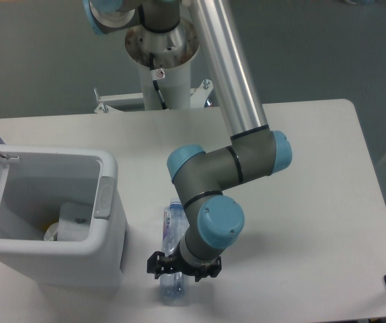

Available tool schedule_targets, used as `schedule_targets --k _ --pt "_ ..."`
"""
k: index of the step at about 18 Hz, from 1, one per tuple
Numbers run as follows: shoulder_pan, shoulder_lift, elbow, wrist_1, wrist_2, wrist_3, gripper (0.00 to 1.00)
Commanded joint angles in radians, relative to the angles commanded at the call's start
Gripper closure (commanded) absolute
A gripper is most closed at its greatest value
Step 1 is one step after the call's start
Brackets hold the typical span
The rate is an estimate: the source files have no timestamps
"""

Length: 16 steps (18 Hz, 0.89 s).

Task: Place the trash in the trash can
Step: 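Close the gripper around the bottle's cap end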

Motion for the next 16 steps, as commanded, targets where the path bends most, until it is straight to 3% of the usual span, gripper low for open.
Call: schedule_targets --k 3,16 --pt "-0.003 -0.005 0.002 0.002 0.02 0.0 0.0" --pt "-0.005 0.011 0.012 0.005 0.025 0.0 0.55"
